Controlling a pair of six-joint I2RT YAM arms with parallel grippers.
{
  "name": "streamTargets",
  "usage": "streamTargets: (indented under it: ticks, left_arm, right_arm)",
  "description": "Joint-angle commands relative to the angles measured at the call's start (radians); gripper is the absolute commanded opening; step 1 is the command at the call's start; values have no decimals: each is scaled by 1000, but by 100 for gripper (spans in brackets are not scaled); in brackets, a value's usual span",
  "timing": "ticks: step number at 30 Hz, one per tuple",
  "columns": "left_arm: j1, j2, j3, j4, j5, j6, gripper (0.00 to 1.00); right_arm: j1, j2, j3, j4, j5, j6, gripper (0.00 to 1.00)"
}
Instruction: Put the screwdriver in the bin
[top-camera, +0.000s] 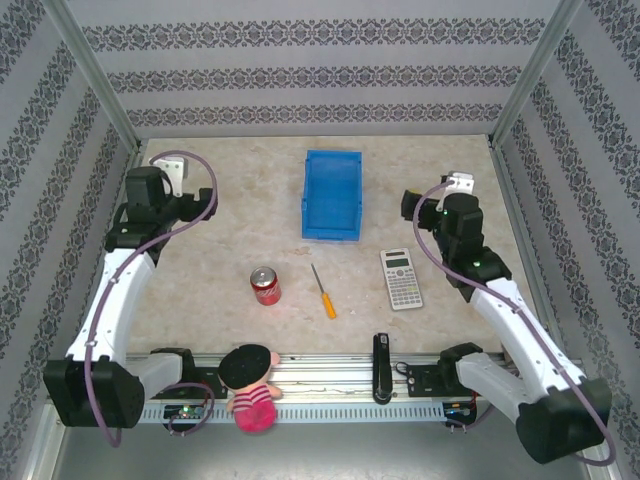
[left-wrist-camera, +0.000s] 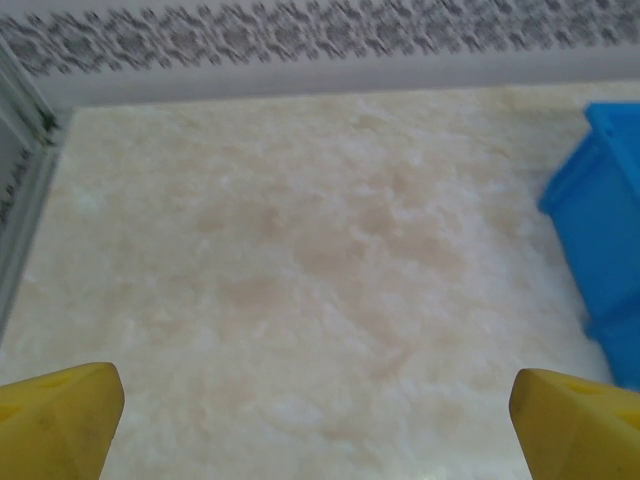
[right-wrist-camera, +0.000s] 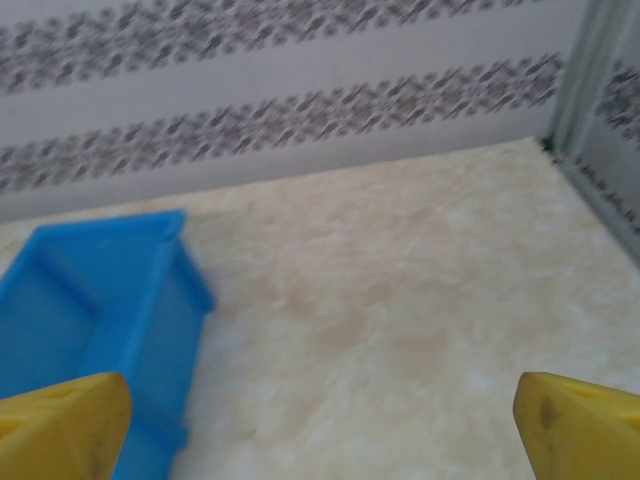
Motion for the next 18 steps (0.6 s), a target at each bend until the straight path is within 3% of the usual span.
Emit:
streamTargets:
  ticks: [1,7,11,14,18]
  left_arm:
    - [-4,-16,81,-343,114,-5,99]
    - [-10,-80,118,-515,148,93,99]
    - [-11,-161,93,-558,164,155,99]
    - [-13,-201,94,-603,236,220,99]
    - [-14,-220,106,-622,182,240,99]
  right_arm:
    - [93,-33,24,-406,46,130,98]
    - [254,-155,-14,-517,-130,250,98]
    - [455,-189,-49,-548,-80,332,98]
    - [595,-125,-39,-568,-10,373,98]
    - [729,-17,-21,-530,47,396,98]
